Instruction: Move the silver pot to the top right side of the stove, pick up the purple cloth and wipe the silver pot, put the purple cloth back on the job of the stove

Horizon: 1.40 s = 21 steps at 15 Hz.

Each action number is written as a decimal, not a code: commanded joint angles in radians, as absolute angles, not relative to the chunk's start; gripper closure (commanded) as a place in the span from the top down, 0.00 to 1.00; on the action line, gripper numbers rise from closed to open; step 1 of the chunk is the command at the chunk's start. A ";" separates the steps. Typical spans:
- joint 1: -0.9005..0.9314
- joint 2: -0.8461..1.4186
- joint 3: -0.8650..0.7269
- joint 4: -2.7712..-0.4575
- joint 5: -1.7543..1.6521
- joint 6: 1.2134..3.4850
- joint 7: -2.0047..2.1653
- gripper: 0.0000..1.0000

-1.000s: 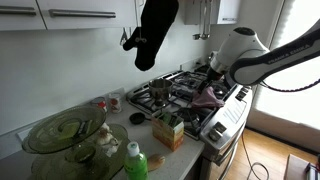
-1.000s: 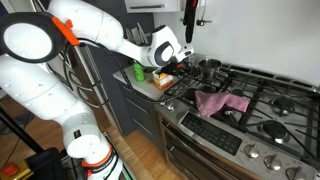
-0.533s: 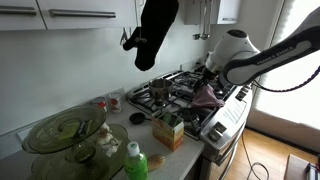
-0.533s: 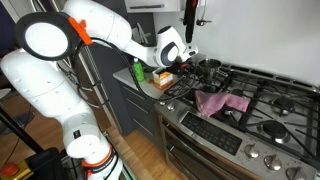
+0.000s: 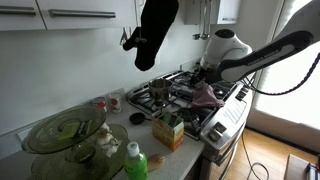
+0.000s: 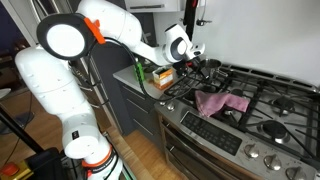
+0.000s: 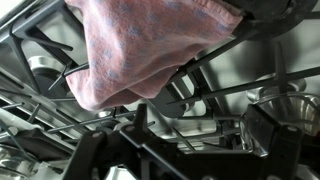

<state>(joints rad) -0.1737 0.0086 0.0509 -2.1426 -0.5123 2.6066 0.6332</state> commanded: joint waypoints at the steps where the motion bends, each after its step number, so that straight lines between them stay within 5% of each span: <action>1: -0.089 0.121 0.027 -2.021 -0.423 2.534 0.708 1.00; 21: -0.032 0.218 -0.076 -1.893 -0.376 2.728 0.669 1.00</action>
